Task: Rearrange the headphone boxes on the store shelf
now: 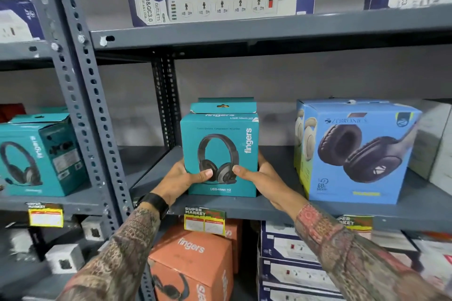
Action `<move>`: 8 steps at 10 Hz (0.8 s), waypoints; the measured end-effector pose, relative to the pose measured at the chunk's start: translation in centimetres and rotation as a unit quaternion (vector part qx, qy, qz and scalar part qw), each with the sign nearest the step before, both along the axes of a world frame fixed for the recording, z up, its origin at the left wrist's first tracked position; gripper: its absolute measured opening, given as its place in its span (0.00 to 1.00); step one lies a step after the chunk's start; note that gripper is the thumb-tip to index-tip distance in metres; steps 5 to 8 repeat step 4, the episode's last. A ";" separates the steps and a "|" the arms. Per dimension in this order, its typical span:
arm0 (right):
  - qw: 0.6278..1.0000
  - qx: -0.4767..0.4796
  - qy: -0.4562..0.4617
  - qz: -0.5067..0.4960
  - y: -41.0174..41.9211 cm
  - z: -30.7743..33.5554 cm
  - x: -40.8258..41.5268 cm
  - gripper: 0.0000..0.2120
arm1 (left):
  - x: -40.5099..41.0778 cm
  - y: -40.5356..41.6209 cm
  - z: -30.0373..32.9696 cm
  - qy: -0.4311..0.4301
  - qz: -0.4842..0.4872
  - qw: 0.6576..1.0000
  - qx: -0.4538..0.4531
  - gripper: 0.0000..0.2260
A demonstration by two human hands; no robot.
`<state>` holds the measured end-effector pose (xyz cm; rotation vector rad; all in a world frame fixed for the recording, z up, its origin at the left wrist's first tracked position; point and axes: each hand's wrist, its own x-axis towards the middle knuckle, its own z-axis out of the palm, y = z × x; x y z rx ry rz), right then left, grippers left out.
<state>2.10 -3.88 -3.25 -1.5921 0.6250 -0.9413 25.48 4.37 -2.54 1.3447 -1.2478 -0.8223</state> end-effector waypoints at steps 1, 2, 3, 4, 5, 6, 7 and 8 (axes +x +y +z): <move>1.000 0.009 -0.010 -0.001 0.3 -0.1 0.2 0.30 | -0.3 0.2 -0.1 -0.007 -0.006 1.000 0.003 0.18; 1.000 -0.003 0.026 -0.004 1.6 0.6 -0.5 0.37 | -0.7 1.8 0.5 -0.010 0.008 1.000 0.016 0.24; 0.994 -0.025 0.099 -0.044 4.2 0.8 -2.8 0.57 | -2.7 5.2 1.1 0.020 0.035 0.999 -0.032 0.37; 0.983 -0.104 0.126 -0.079 7.9 0.6 -7.1 0.62 | -6.4 9.3 1.3 0.057 0.172 0.980 -0.086 0.40; 0.983 -0.104 0.126 -0.079 7.9 0.6 -7.1 0.62 | -6.4 9.3 1.3 0.057 0.172 0.980 -0.086 0.40; 0.983 -0.104 0.126 -0.079 7.9 0.6 -7.1 0.62 | -6.4 9.3 1.3 0.057 0.172 0.980 -0.086 0.40; 0.983 -0.104 0.126 -0.079 7.9 0.6 -7.1 0.62 | -6.4 9.3 1.3 0.057 0.172 0.980 -0.086 0.40; 0.983 -0.104 0.126 -0.079 7.9 0.6 -7.1 0.62 | -6.4 9.3 1.3 0.057 0.172 0.980 -0.086 0.40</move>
